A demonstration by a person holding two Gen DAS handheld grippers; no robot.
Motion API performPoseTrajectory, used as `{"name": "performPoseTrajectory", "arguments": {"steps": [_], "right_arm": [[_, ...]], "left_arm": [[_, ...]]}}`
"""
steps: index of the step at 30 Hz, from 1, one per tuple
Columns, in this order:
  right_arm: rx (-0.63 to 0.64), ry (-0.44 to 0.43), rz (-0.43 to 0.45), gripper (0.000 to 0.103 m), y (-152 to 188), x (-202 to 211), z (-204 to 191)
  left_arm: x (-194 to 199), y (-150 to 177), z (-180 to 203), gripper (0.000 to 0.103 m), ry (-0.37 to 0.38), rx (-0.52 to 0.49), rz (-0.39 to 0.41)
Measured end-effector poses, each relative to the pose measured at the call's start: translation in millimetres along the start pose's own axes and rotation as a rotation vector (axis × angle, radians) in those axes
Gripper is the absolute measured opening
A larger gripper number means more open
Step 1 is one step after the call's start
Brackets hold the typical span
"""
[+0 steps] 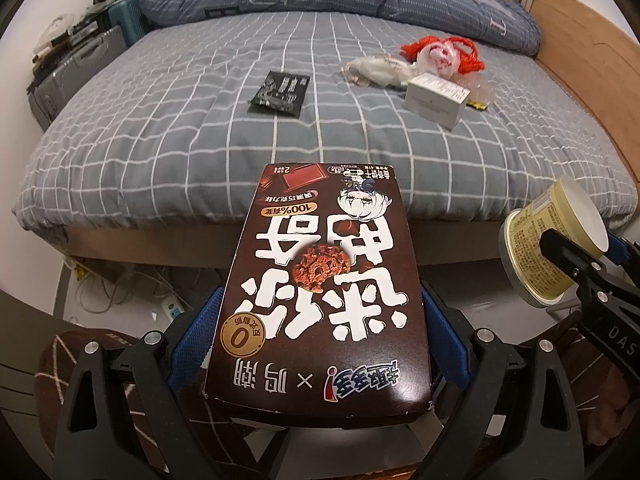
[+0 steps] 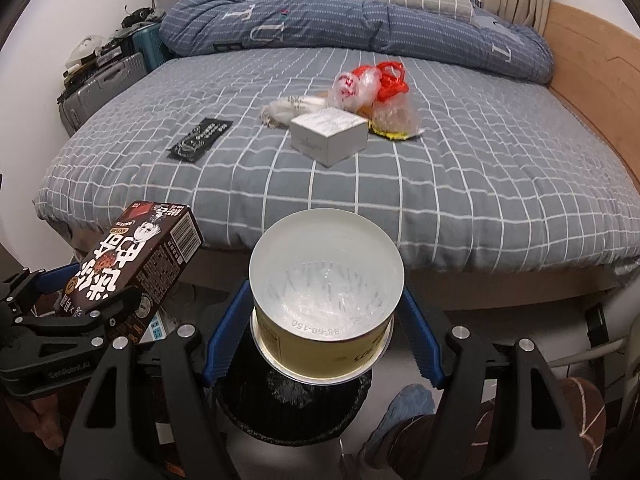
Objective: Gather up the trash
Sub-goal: 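Lift the cup and box and carry both over the black trash bin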
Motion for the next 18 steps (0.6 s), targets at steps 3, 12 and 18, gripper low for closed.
{"name": "performPoseTrajectory", "arguments": {"steps": [3,12,18], "right_arm": [[-0.005,-0.002,-0.027,0.069,7.4,-8.4,0.4],[-0.013,-0.007,-0.115,0.069,30.4,-46.0,-0.9],[-0.034,-0.016,-0.183,0.069,41.6,-79.0,1.7]], "left_arm": [[-8.3,4.4,-3.7,0.090,-0.008,0.005,-0.014],[-41.9,17.2,-16.4,0.090,-0.008,0.038,-0.086],[-69.8,21.1,-18.6,0.090,-0.004,0.045,-0.133]]}}
Point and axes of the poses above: each gripper's, at about its wrist camera, not at the fingertips, and x roughly against the way its jaws point, z to its right, y to its underside, the point moved 4 cm from there along -x, roughly the way its jaws point, and after that the axes turned 2 degrees about x, right-handed, at the moved point
